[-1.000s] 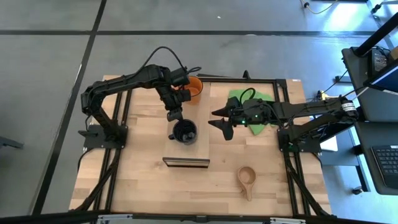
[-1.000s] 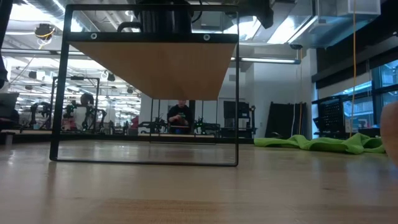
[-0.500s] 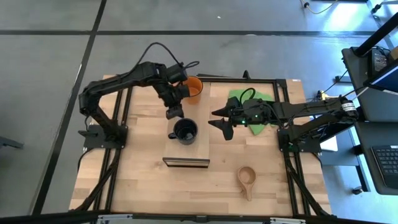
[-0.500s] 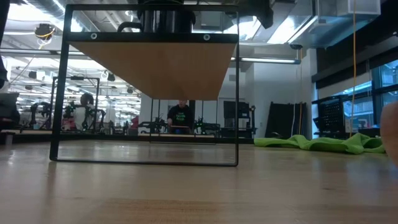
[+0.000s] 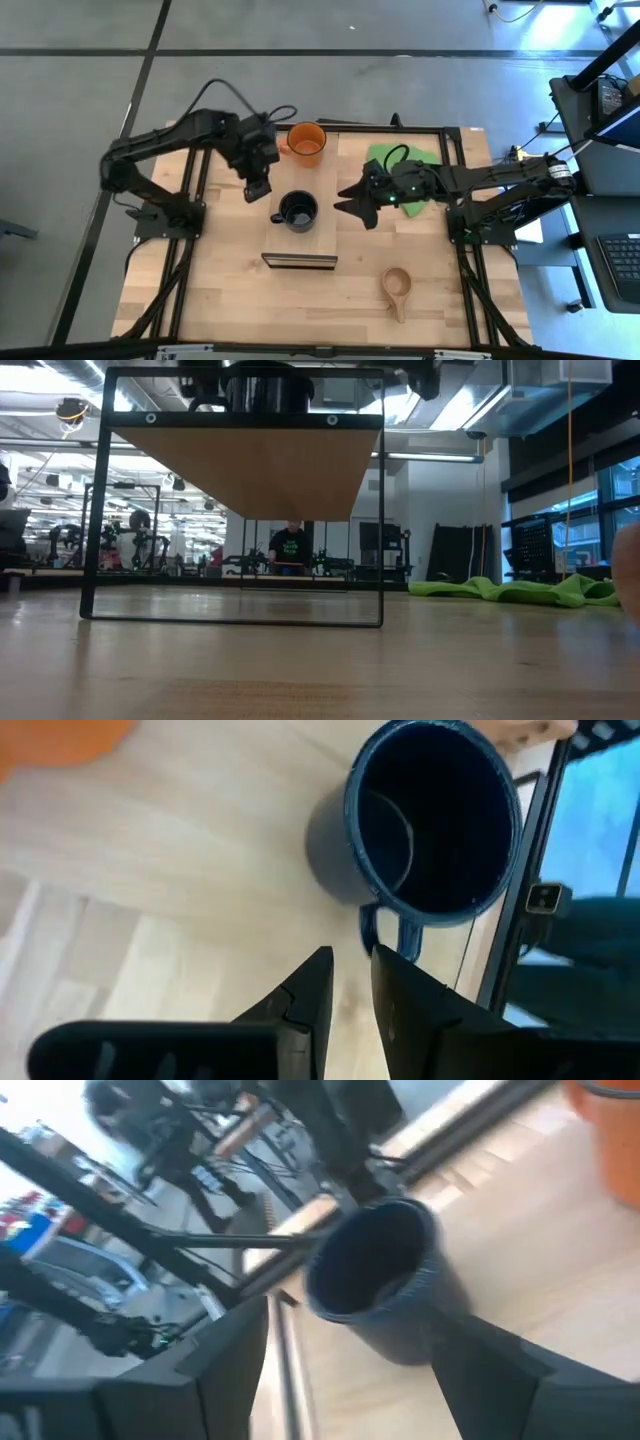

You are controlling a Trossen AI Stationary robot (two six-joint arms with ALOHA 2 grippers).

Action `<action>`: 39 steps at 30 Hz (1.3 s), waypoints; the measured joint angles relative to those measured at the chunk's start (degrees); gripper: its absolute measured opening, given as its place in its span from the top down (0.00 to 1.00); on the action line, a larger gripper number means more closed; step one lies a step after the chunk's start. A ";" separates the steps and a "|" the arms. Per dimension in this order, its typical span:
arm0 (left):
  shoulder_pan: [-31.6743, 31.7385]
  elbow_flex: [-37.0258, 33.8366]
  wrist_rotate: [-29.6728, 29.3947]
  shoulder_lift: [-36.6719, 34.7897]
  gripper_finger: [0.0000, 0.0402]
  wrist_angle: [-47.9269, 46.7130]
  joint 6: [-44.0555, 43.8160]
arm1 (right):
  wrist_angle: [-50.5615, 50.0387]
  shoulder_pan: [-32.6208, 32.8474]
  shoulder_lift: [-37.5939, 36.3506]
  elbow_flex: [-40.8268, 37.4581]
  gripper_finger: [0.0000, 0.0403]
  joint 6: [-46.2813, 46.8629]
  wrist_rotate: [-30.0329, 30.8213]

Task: Stack small to large cups/mugs on shelf
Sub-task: Put the blue mug on the shelf

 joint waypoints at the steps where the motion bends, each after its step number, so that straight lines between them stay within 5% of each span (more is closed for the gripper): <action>1: -0.70 -2.68 -0.18 -1.77 0.84 2.32 -1.45 | 1.23 0.55 0.14 0.00 0.35 0.04 0.01; 8: -4.99 -22.37 0.22 -14.58 0.84 22.99 -15.86 | 5.46 2.61 1.53 0.00 0.35 3.27 3.53; 17: -6.05 -30.52 -4.64 -21.95 0.84 29.76 -20.19 | 3.02 4.79 3.02 -0.03 0.39 14.04 13.92; 22: -6.05 -33.90 -4.44 -23.25 0.84 31.99 -20.51 | 0.57 6.51 3.32 -0.04 0.49 17.70 18.09; 28: -6.05 -38.26 -1.31 -23.62 0.84 38.48 -20.91 | 4.50 8.44 4.30 0.00 0.59 15.04 14.43; 35: -6.00 -39.46 -1.14 -23.59 0.84 40.81 -20.52 | 6.10 8.77 7.64 -0.02 0.94 21.11 12.95; 39: -5.98 -39.46 -2.80 -23.59 0.84 41.02 -19.73 | 8.41 8.75 9.74 -0.02 0.98 22.70 11.61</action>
